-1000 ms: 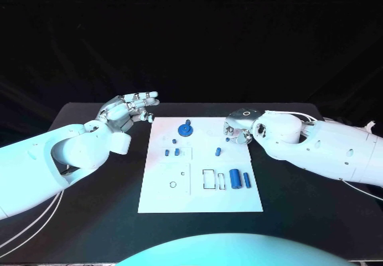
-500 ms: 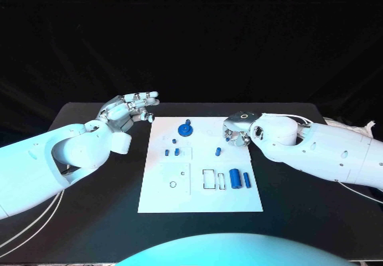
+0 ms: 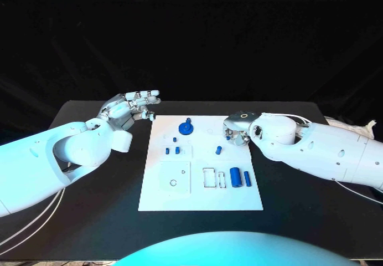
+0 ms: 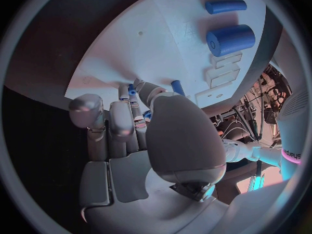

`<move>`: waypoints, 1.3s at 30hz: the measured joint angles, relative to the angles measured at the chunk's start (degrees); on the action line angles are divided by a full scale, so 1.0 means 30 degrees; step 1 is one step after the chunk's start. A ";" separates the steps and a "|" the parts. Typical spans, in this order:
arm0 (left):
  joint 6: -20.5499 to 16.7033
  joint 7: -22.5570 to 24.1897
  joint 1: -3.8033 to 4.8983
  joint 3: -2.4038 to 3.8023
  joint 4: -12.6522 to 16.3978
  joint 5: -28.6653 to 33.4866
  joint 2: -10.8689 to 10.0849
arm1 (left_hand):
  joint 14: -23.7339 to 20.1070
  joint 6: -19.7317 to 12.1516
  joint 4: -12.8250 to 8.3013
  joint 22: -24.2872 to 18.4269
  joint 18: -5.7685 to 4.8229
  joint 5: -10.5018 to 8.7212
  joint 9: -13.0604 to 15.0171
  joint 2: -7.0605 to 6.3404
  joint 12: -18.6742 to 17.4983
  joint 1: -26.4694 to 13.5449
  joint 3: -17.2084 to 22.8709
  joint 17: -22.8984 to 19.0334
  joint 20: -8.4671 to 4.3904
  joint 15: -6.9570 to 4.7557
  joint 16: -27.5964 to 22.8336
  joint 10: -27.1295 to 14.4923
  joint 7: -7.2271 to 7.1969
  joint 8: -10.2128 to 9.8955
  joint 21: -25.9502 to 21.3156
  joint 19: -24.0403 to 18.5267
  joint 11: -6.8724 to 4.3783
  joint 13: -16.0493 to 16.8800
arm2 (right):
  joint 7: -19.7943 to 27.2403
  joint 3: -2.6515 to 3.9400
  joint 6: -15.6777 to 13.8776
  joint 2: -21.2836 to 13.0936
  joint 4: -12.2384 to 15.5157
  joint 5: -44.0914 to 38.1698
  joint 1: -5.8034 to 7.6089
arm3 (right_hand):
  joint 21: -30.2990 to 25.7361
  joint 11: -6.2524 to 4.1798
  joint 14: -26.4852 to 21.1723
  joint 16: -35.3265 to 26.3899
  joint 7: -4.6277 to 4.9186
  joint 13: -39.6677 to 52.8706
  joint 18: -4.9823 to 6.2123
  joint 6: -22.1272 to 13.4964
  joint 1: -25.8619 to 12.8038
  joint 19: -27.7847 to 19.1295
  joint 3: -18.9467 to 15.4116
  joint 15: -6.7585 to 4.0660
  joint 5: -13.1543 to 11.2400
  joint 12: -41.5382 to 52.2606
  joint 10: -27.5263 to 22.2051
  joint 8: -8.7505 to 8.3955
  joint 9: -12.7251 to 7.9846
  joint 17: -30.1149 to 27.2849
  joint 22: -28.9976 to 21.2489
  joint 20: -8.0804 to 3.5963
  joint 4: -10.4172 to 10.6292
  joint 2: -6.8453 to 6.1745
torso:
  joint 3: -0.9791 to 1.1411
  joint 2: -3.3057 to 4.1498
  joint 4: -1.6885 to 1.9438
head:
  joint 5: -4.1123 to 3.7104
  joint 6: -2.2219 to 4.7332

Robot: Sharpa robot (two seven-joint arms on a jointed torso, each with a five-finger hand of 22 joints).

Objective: Assemble the parts on the task board

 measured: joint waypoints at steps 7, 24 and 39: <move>-0.0013 -0.0033 -0.0001 -0.0001 -0.0026 -0.0098 0.0035 | 0.0001 0.0000 -0.0053 -0.0033 0.0001 0.0000 0.0001 0.0012 0.0000 0.0013 -0.0053 -0.0034 0.0000 0.0001 -0.0015 -0.0075 -0.0001 0.0000 0.0000 0.0000 0.0063 0.0017 | 0.0100 0.0044 -0.0152 0.0221 -0.0353 0.0063 -0.0003 | 0.0145 -0.0189 0.0000 0.0205 -0.0193 -0.0189 0.0001 0.0362 0.0193 0.0067 0.0392 0.0000 -0.0330 -0.0085 0.0358 0.0017 0.0117 0.0091 0.0233 -0.0068 -0.0284 0.0343 | -0.0007 -0.0002 -0.0002 | -0.0046 -0.0035; -0.0134 -0.0092 -0.0003 -0.0013 -0.0062 -0.0359 0.0081 | 0.0001 0.0001 -0.0105 -0.0072 -0.0001 0.0000 0.0003 0.0076 0.0134 0.0076 -0.0105 -0.0078 0.0000 0.0004 -0.0073 -0.0137 -0.0003 0.0000 0.0001 0.0000 0.0000 0.0014 | 0.0420 0.0136 -0.0345 0.0352 -0.0584 0.0249 -0.0121 | 0.0441 -0.0256 0.0000 0.0391 -0.0311 -0.0486 0.0000 0.0955 0.0407 0.0201 0.0830 0.0001 -0.0459 -0.0188 0.0976 0.0103 0.0231 0.0104 0.0587 -0.0068 -0.0841 0.0657 | -0.0011 -0.0029 -0.0011 | 0.0027 -0.0079; -0.0240 -0.0123 -0.0004 -0.0020 -0.0065 -0.0437 0.0081 | -0.0063 -0.0109 -0.0158 -0.0111 0.0001 -0.0001 -0.0004 0.0076 0.0134 0.0076 -0.0158 -0.0129 0.0000 0.0069 -0.0072 -0.0350 0.0104 -0.0001 -0.0071 0.0001 0.0077 0.0012 | 0.0642 0.0097 -0.2171 -0.0138 0.0018 0.1607 -0.0352 | 0.0663 -0.0134 0.0001 0.0596 -0.0289 -0.0642 -0.0002 0.1066 0.0190 0.0372 0.0935 0.0002 -0.0470 -0.0310 0.1119 0.0171 0.0257 0.0064 0.0898 0.0106 -0.0952 0.0970 | -0.0022 -0.0013 -0.0015 | -0.0075 0.0004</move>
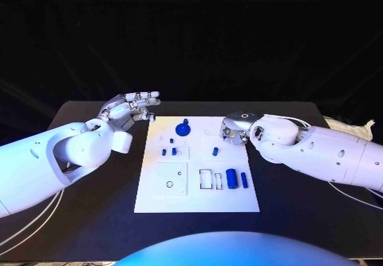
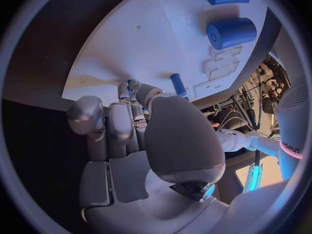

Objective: Assemble the parts on the task board

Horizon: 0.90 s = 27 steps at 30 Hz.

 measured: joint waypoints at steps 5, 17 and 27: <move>-0.0090 -0.0005 0.0000 -0.0002 0.0000 -0.0025 0.0007 | -0.0185 -0.0307 -0.0107 -0.0042 -0.0002 0.0000 -0.0022 0.0074 0.0000 0.0074 -0.0107 -0.0066 0.0070 0.0039 0.0000 -0.0378 0.0165 -0.0001 -0.0104 -0.0069 0.0173 -0.0001 | 0.0042 0.0095 -0.0595 -0.0219 0.0344 0.0348 0.0077 | 0.0000 -0.0024 0.0000 0.0037 0.0001 -0.0029 0.0001 -0.0002 -0.0061 -0.0001 -0.0002 0.0000 0.0000 -0.0022 0.0026 -0.0007 0.0015 0.0000 0.0000 0.0001 -0.0001 0.0058 | -0.0002 -0.0002 -0.0024 | -0.0042 0.0007; -0.0210 -0.0011 -0.0003 -0.0008 -0.0026 -0.0051 0.0008 | -0.0214 -0.0368 -0.0106 -0.0058 -0.0001 0.0000 -0.0020 0.0074 0.0090 0.0074 -0.0106 -0.0086 0.0069 0.0068 0.0000 -0.0465 0.0106 0.0000 -0.0103 -0.0070 0.0124 -0.0002 | -0.0018 0.0360 -0.1250 -0.0814 0.3075 0.0391 0.0085 | 0.0070 -0.0082 0.0000 0.0036 0.0074 -0.0058 0.0001 0.0068 -0.0142 -0.0002 -0.0005 0.0000 -0.0002 -0.0060 0.0087 -0.0046 0.0037 0.0017 0.0044 0.0000 -0.0001 -0.0024 | 0.0011 0.0009 0.0007 | 0.0132 0.0037; -0.0242 -0.0012 -0.0005 -0.0016 -0.0050 -0.0057 0.0069 | -0.0217 -0.0367 -0.0105 -0.0058 -0.0002 0.0000 -0.0019 0.0074 0.0090 0.0074 -0.0105 -0.0085 0.0069 0.0072 0.0000 -0.0465 0.0104 0.0000 -0.0103 -0.0069 0.0124 -0.0003 | 0.0068 0.0407 -0.1446 0.0107 0.5094 0.0398 -0.0191 | 0.0070 -0.0081 -0.0071 0.0034 0.0075 -0.0125 0.0001 0.0066 -0.0140 0.0067 -0.0053 0.0071 -0.0010 -0.0062 0.0091 -0.0048 0.0035 0.0016 0.0043 0.0069 -0.0046 -0.0026 | -0.0016 0.0011 0.0040 | 0.0842 0.0060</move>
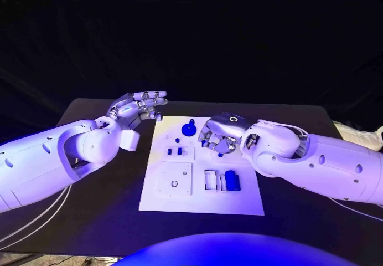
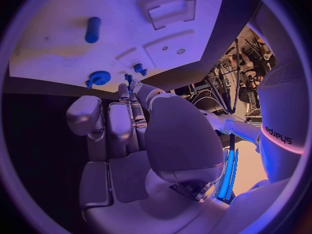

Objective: Assemble the parts on the task board

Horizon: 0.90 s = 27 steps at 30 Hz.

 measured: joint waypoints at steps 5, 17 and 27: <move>-0.0004 0.0000 -0.0004 -0.0006 0.0014 -0.0005 0.0051 | -0.0006 -0.0072 0.0000 0.0001 0.0000 0.0000 0.0000 0.0000 0.0000 0.0000 0.0000 0.0000 0.0000 0.0006 0.0000 0.0000 0.0066 0.0000 0.0000 0.0000 0.0000 0.0000 | 0.0161 -0.0011 0.0000 0.0901 0.0129 0.0012 -0.0545 | 0.0000 0.0066 0.0070 0.0065 0.0066 -0.0015 0.0000 -0.0067 0.0000 0.0000 0.0059 0.0071 -0.0005 -0.0034 0.0065 -0.0001 -0.0002 -0.0001 -0.0002 0.0000 -0.0059 -0.0001 | -0.0022 -0.0002 0.0020 | 0.0493 -0.0123; -0.0009 0.0008 -0.0004 -0.0010 0.0065 -0.0012 0.0212 | -0.0034 -0.0073 0.0000 -0.0014 -0.0002 0.0000 0.0002 0.0000 0.0000 0.0000 0.0000 0.0002 0.0000 0.0036 0.0000 -0.0068 0.0064 0.0000 0.0001 0.0000 0.0068 -0.0001 | 0.0638 -0.0161 0.0078 0.2735 -0.1312 -0.0129 -0.1783 | -0.0001 0.0076 0.0070 0.0060 0.0210 -0.0070 -0.0001 -0.0076 0.0001 -0.0002 0.0134 0.0070 -0.0041 -0.0074 0.0072 -0.0037 -0.0011 -0.0002 -0.0026 0.0000 -0.0134 -0.0002 | -0.0046 0.0015 0.0082 | 0.1196 -0.0353; -0.0009 0.0010 -0.0005 -0.0015 0.0025 -0.0015 0.0335 | -0.0038 -0.0073 0.0000 -0.0013 0.0000 0.0000 0.0002 0.0000 0.0000 0.0000 0.0001 0.0003 -0.0001 0.0040 0.0000 -0.0068 0.0063 0.0000 0.0001 0.0001 0.0069 -0.0002 | 0.0852 -0.0280 0.0299 0.3182 -0.1781 -0.0320 -0.2177 | -0.0001 0.0083 0.0070 0.0132 0.0212 -0.0094 0.0000 -0.0077 0.0002 -0.0002 0.0083 0.0070 -0.0076 -0.0095 0.0075 -0.0057 0.0003 -0.0004 -0.0029 -0.0001 -0.0183 -0.0003 | -0.0037 0.0042 0.0051 | 0.1534 -0.0363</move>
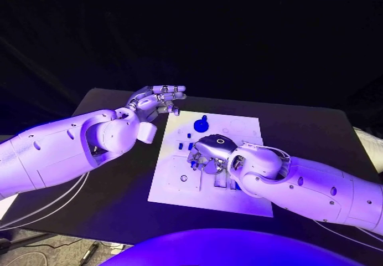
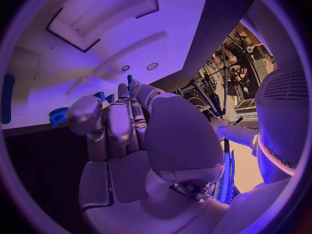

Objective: Assemble the parts on the task board

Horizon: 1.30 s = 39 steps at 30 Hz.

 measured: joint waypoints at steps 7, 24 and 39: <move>0.0002 0.0003 -0.0005 -0.0005 -0.0042 -0.0002 0.0008 | -0.0023 0.0000 0.0000 0.0000 0.0000 0.0000 0.0001 0.0000 0.0000 0.0000 0.0000 -0.0016 0.0000 0.0023 0.0000 0.0000 -0.0001 0.0000 0.0000 0.0000 0.0000 0.0000 | 0.0015 -0.0016 0.0173 -0.0077 0.0079 -0.0298 -0.0096 | 0.0000 0.0002 0.0000 0.0000 0.0000 -0.0022 0.0001 -0.0002 0.0000 -0.0001 -0.0001 0.0000 0.0010 -0.0003 -0.0001 -0.0016 -0.0001 -0.0001 -0.0018 0.0000 0.0001 0.0000 | 0.0015 -0.0009 0.0000 | 0.0135 -0.0002; 0.0004 0.0003 -0.0009 -0.0012 -0.0185 -0.0001 -0.0027 | -0.0027 -0.0001 -0.0053 0.0003 -0.0001 0.0000 0.0002 0.0000 0.0132 0.0000 -0.0054 -0.0014 0.0000 0.0028 0.0000 0.0001 -0.0005 0.0000 0.0001 0.0000 -0.0001 -0.0002 | -0.0190 -0.0016 0.0272 -0.0291 0.0117 -0.1040 -0.0152 | -0.0001 0.0034 0.0000 -0.0001 0.0001 -0.0009 0.0000 -0.0008 0.0001 -0.0001 -0.0004 -0.0001 0.0074 -0.0015 -0.0031 -0.0071 0.0007 0.0034 -0.0018 0.0000 0.0004 -0.0001 | 0.0015 -0.0024 -0.0033 | 0.0231 -0.0004; 0.0009 0.0001 -0.0013 -0.0017 -0.0169 -0.0001 -0.0021 | -0.0029 -0.0029 -0.0053 0.0004 -0.0001 0.0000 0.0002 0.0000 0.0132 0.0000 -0.0053 -0.0012 0.0000 0.0031 0.0000 0.0003 -0.0034 0.0000 0.0002 0.0000 -0.0002 -0.0001 | -0.0282 -0.0017 0.0768 -0.0073 0.0015 -0.1202 -0.0180 | -0.0001 0.0051 0.0000 0.0074 0.0001 -0.0023 0.0001 -0.0011 0.0001 -0.0002 -0.0006 -0.0001 0.0072 -0.0052 -0.0044 -0.0125 0.0008 0.0030 -0.0018 -0.0001 0.0006 -0.0002 | -0.0009 -0.0029 -0.0007 | 0.0216 -0.0004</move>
